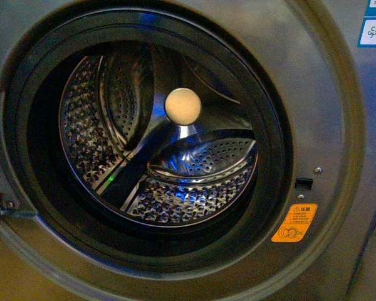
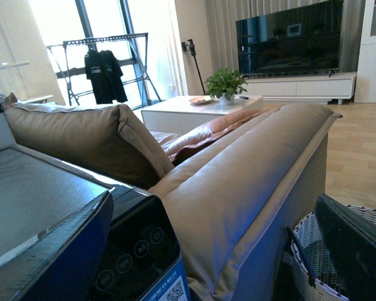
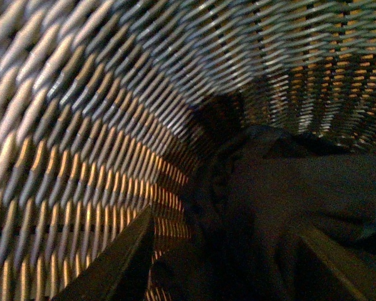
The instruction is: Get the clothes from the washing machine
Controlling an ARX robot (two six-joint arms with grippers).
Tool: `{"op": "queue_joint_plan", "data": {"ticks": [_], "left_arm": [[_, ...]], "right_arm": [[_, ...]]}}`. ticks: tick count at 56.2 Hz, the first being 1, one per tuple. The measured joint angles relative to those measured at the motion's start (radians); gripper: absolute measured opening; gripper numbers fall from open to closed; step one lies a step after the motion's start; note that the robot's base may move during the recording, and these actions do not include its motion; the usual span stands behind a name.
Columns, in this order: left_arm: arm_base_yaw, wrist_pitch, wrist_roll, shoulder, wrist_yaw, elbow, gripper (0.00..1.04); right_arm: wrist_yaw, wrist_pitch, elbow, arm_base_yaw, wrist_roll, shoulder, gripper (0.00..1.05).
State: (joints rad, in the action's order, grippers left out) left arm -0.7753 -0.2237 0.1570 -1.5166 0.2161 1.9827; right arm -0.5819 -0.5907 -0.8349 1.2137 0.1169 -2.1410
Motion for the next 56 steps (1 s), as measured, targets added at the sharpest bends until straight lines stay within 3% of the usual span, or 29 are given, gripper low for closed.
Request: {"op": "queue_joint_plan", "data": {"ticks": [10,21,30,35,46,56], "left_arm": [[0.0,0.0,0.0,0.0,0.0,0.0,0.98],[0.0,0.0,0.0,0.0,0.0,0.0,0.98],[0.0,0.0,0.0,0.0,0.0,0.0,0.98],[0.0,0.0,0.0,0.0,0.0,0.0,0.98],[0.0,0.0,0.0,0.0,0.0,0.0,0.98],[0.0,0.0,0.0,0.0,0.0,0.0,0.98]], "right_arm": [[-0.066,-0.064,0.003,-0.003,0.094,0.176,0.99],[-0.153,-0.223,0.024,0.019,0.322,0.5,0.97],[-0.171,-0.319,0.075,-0.053,0.45,0.732,0.97],[-0.147,-0.335,0.121,-0.145,0.48,0.864,0.97],[-0.006,-0.297,0.275,-0.469,0.438,1.168,0.97],[0.215,-0.331,0.518,-0.855,0.285,1.397,0.97]]}}
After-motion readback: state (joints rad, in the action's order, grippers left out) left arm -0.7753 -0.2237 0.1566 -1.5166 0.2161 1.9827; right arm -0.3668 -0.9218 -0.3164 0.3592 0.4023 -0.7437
